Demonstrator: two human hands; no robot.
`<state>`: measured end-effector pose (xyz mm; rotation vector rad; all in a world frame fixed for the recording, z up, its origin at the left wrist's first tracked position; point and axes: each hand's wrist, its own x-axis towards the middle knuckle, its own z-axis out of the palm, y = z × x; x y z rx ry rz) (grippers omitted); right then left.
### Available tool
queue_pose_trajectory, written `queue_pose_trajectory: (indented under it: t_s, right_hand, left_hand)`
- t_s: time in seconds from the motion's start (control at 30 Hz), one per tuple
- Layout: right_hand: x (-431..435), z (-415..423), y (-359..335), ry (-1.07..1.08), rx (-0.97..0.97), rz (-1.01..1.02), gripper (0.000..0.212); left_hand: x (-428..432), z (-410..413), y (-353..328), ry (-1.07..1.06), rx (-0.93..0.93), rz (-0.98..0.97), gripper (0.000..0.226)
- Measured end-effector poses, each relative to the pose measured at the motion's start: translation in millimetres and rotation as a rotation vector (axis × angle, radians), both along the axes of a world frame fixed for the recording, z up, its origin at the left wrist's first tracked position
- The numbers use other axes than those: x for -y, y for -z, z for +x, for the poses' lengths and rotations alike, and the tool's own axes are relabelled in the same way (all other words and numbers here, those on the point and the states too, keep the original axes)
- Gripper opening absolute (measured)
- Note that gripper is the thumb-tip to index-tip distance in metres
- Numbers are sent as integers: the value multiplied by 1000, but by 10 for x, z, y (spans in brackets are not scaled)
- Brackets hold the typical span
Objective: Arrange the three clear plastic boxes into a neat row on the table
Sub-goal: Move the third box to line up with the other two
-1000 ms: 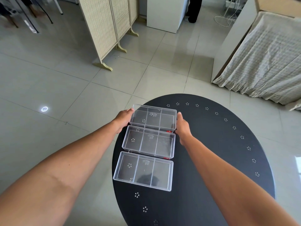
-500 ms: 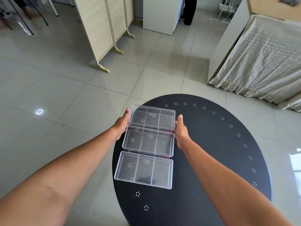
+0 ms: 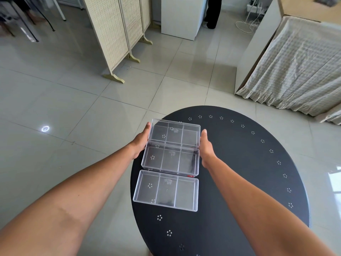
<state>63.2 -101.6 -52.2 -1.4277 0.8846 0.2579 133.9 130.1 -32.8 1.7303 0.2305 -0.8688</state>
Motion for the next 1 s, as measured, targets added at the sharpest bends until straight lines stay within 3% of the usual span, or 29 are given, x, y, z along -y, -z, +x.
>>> queue_pose_trajectory:
  t_s: [1.0]
  right_hand:
    - [-34,20,-55,-29,-55,-106,81]
  left_hand:
    - [58,-3,53,23,28,52,83]
